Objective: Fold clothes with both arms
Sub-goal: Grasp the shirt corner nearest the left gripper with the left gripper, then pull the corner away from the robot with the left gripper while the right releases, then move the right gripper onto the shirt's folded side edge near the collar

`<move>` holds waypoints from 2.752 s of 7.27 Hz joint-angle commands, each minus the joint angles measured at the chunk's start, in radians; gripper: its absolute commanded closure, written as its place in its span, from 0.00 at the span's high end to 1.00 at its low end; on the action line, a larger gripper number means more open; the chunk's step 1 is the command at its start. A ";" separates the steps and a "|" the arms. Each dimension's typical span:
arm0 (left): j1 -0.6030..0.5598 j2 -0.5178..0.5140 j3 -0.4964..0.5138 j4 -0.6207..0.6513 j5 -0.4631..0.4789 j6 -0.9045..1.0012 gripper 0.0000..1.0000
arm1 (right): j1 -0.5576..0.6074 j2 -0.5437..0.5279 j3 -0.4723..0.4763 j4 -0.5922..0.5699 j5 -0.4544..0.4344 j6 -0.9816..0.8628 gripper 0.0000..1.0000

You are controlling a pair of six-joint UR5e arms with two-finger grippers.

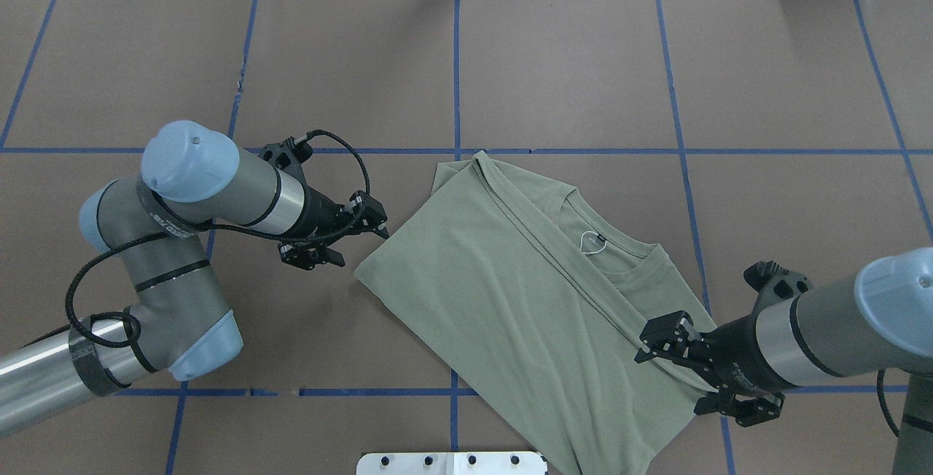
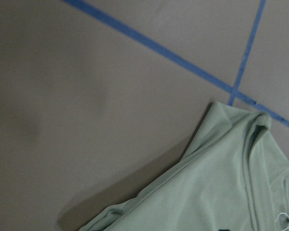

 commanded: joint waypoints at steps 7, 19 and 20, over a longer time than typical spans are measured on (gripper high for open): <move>0.043 0.013 0.011 0.033 0.154 0.075 0.00 | 0.028 0.027 -0.032 0.000 0.003 -0.003 1.00; -0.327 -0.451 0.762 -0.309 0.174 0.379 0.65 | 0.138 0.141 -0.090 0.000 -0.056 -0.090 1.00; -0.339 -0.358 0.626 -0.306 0.113 0.379 0.66 | 0.137 0.192 -0.126 0.000 -0.093 -0.140 1.00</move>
